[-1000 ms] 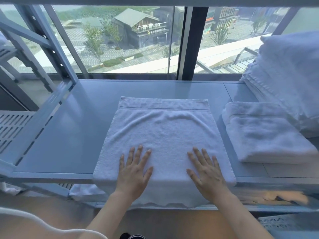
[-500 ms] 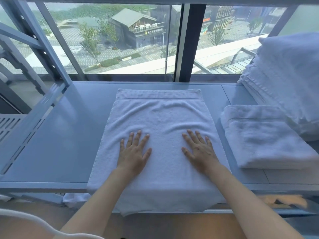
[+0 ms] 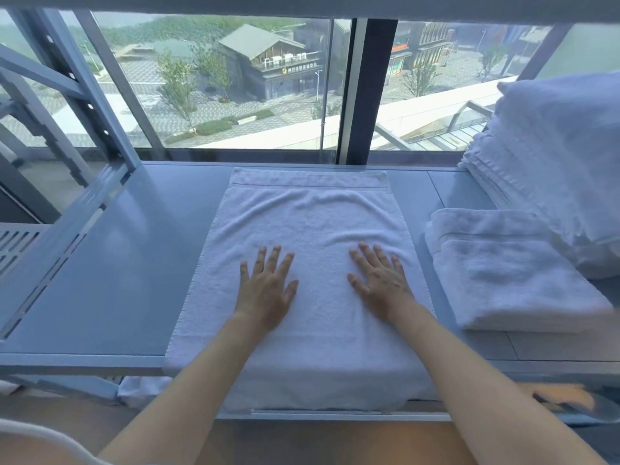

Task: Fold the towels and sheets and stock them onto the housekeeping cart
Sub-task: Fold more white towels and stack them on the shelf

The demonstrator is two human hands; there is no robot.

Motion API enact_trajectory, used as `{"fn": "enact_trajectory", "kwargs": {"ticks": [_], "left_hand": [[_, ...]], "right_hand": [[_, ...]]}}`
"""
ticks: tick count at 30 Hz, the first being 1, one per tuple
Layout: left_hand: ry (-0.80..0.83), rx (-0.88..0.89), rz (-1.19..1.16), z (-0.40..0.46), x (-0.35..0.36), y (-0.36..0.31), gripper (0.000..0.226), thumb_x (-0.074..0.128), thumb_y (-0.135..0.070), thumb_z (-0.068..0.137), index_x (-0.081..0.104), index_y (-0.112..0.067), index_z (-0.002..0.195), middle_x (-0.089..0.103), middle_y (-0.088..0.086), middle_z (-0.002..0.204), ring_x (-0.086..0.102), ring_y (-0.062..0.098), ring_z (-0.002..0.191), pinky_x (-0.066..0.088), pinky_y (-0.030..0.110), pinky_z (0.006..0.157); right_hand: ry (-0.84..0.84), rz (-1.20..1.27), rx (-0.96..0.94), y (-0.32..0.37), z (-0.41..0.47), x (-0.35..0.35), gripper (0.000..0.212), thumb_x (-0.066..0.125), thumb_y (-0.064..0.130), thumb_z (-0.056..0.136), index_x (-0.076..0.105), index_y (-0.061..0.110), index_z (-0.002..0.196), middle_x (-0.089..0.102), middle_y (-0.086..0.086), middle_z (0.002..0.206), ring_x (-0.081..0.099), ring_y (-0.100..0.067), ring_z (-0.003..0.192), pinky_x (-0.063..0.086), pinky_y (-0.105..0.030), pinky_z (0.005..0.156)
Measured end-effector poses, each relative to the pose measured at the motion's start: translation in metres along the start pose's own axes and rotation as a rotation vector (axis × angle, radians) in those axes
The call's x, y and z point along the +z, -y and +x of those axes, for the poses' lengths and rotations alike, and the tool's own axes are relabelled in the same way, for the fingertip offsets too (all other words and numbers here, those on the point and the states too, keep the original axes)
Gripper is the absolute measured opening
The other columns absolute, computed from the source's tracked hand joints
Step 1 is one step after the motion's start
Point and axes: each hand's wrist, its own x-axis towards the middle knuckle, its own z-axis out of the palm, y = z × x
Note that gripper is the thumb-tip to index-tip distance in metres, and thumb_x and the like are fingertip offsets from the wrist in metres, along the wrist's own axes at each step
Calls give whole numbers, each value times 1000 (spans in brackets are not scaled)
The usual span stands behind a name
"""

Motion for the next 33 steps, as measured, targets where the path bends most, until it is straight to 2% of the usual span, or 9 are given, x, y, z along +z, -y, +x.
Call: {"fn": "enact_trajectory", "kwargs": {"ticks": [4, 9, 14, 16, 18, 21, 23, 28, 33], "left_hand": [[-1, 162, -75, -59, 8, -20, 65, 17, -61, 101, 16, -40, 162, 2, -10, 172, -5, 19, 159, 5, 59, 125], [90, 85, 11, -91, 19, -5, 63, 18, -62, 103, 2, -45, 162, -12, -14, 171, -17, 16, 157, -6, 54, 126], [88, 77, 39, -93, 22, -7, 64, 15, -63, 103, -3, -46, 161, -12, -14, 171, -18, 16, 157, -8, 53, 126], [74, 79, 43, -96, 24, -7, 65, 12, -65, 101, -5, -47, 161, -12, -15, 171, -17, 16, 157, -8, 52, 126], [62, 77, 49, -100, 27, -7, 65, 7, -67, 100, -6, -48, 161, -13, -15, 171, -18, 15, 157, -9, 52, 126], [49, 75, 63, -106, 31, -9, 67, 2, -69, 99, -9, -46, 161, -18, -17, 169, -23, 13, 155, -12, 50, 125], [36, 81, 62, -108, 32, -9, 69, 2, -70, 99, -10, -44, 161, -19, -18, 168, -24, 11, 155, -12, 48, 125], [-6, 95, 32, -112, 31, 1, 74, 14, -68, 101, 4, -32, 165, -6, -16, 171, -15, 9, 157, -5, 45, 127], [-35, 65, 43, -122, 25, 28, 70, 9, -67, 102, 8, -35, 164, -1, -15, 171, -7, 10, 158, 2, 46, 128]], "right_hand": [[4, 3, -4, 0, 0, -1, 65, 30, 57, 105, 9, 38, 163, -1, 13, 172, -6, -15, 158, -2, -48, 127], [-2, -4, -23, -2, -1, 0, 65, 28, 58, 104, 9, 37, 164, -1, 12, 172, -5, -16, 158, -2, -48, 127], [-23, -31, -19, 8, -8, -5, 64, 32, 48, 107, 14, 28, 164, 2, 6, 173, -2, -20, 159, 0, -53, 126], [-97, -21, -79, 27, -21, -7, 61, 38, 41, 107, 21, 22, 163, 7, 4, 172, 2, -20, 159, 3, -55, 126], [-102, 89, -185, 56, -42, 0, 60, 41, 40, 106, 27, 22, 162, 11, 6, 172, 5, -17, 159, 5, -52, 126], [-8, 133, -308, 94, -81, 26, 61, 34, 45, 106, 22, 26, 163, 8, 10, 172, 1, -12, 158, 3, -47, 126], [11, 101, -312, 99, -95, 38, 62, 30, 44, 107, 16, 25, 164, 4, 11, 172, -3, -10, 158, 1, -45, 128], [-12, -5, -324, 58, -101, 30, 61, 24, 50, 107, 13, 31, 164, -1, 13, 171, -5, -9, 158, 0, -39, 128], [30, -78, -264, -8, -119, 17, 63, 13, 57, 104, 3, 40, 163, -9, 20, 169, -12, -4, 156, -1, -35, 128]]}}
